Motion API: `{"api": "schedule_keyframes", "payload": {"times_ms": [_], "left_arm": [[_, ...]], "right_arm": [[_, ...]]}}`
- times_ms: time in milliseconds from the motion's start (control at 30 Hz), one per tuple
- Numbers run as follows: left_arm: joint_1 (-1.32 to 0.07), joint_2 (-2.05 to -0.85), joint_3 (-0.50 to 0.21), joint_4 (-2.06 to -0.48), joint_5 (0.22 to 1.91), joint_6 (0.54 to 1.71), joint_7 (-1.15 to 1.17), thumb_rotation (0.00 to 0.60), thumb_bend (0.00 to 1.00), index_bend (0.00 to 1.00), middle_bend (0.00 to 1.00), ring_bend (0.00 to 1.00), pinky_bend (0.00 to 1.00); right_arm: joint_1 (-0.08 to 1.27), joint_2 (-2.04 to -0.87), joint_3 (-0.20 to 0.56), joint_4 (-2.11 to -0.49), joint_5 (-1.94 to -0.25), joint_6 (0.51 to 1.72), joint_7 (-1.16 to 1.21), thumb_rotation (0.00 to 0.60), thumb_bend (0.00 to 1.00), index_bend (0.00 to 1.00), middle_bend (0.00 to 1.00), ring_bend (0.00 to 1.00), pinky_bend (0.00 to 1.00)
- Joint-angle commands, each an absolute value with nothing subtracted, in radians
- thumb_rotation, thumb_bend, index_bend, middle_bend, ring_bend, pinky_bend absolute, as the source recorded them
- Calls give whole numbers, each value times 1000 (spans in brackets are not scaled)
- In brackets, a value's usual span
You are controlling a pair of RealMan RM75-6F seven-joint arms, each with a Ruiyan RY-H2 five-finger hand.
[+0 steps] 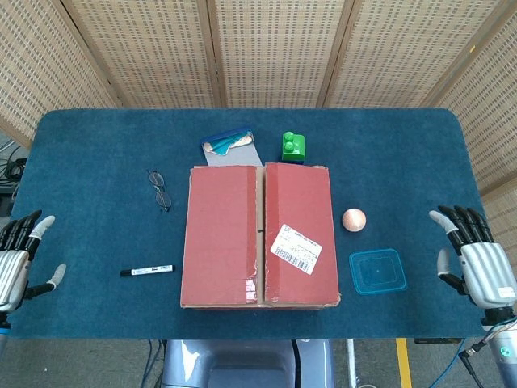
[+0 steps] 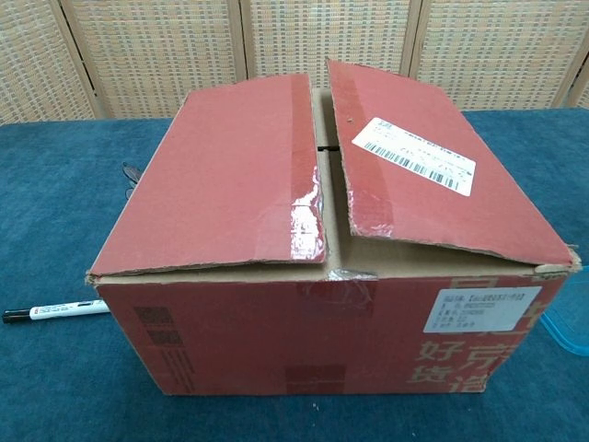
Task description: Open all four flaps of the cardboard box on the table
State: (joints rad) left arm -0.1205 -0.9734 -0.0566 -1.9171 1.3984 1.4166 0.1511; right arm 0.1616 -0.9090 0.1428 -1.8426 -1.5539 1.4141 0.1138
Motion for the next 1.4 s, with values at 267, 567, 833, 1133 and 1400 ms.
{"api": "schedule_keyframes", "payload": {"times_ms": [267,567,833,1133,1400], "left_arm": [[-131,-964,-51,-1943,1385,1393,182,518,368,97,0,0,0],[-145,-962,-49,-1958,1364,1369,208,517,368,97,0,0,0],[-158,-961,-51,-1963,1331,1345,227,517,368,97,0,0,0],[-172,-960,-53,-1964,1301,1319,235,517,368,97,0,0,0],[-179,-960,-52,-1955,1283,1305,231,518,367,98,0,0,0]], "right_arm": [[350,-837,179,-1909,-1696,1254,324,600,801,182,176,0,0],[505,-853,195,-1947,-1748,1114,392,600,801,218,192,0,0],[637,-902,218,-1978,-1759,1005,375,600,802,227,197,0,0],[734,-952,219,-1993,-1733,906,307,600,827,249,222,0,0],[796,-1004,214,-1980,-1684,831,240,600,826,268,239,0,0]]}}
